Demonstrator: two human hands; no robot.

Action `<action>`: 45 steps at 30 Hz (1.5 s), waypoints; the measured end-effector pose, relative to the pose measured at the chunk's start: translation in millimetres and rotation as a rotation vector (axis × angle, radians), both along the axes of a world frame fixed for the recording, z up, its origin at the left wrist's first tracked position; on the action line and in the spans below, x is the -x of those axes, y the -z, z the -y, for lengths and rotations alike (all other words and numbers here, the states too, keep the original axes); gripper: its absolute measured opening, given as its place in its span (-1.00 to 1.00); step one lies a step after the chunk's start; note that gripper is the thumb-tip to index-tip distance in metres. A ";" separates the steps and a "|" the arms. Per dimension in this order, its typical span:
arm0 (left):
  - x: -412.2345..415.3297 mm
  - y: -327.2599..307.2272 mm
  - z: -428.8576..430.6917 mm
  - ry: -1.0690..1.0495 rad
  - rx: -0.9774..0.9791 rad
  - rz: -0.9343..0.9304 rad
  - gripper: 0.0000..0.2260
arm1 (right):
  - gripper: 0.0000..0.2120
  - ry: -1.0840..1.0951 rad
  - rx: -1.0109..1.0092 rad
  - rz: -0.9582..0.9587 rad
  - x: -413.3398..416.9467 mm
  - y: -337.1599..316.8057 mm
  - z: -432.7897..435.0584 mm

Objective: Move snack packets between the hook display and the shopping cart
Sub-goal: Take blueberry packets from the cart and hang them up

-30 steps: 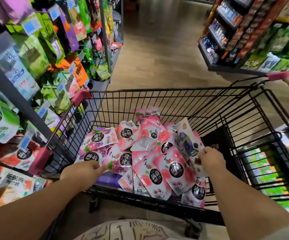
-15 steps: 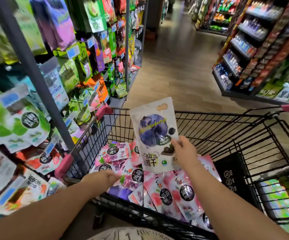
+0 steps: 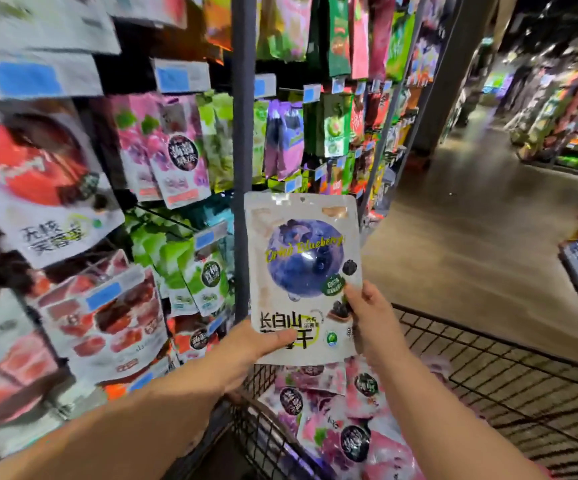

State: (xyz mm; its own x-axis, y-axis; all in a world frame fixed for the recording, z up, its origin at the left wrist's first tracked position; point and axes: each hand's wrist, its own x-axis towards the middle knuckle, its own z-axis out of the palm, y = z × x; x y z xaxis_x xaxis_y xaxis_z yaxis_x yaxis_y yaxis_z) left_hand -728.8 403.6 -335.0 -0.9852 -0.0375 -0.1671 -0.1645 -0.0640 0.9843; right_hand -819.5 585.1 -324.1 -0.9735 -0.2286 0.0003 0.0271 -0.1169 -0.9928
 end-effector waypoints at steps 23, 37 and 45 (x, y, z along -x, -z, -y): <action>-30.0 -162.6 117.4 -0.575 -0.021 -0.530 -0.69 | -0.56 -0.335 0.132 -0.504 -0.8 -155.6 164.1; -22.5 -270.0 176.0 -0.682 0.098 -0.662 -0.78 | -0.53 -0.367 0.130 -0.733 -2.9 -250.6 236.7; -16.3 -300.8 199.1 -0.735 0.192 -0.663 -0.77 | -0.48 -0.370 0.028 -0.771 16.9 -279.0 265.5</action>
State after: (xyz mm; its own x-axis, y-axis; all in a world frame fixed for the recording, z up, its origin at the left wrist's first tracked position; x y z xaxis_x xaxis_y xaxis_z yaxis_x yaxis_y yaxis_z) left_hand -712.5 204.5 -34.2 -0.5992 -0.6418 0.4786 0.4363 0.2396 0.8673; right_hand -836.4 319.5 -45.1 -0.5613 -0.5214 0.6427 -0.6136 -0.2589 -0.7459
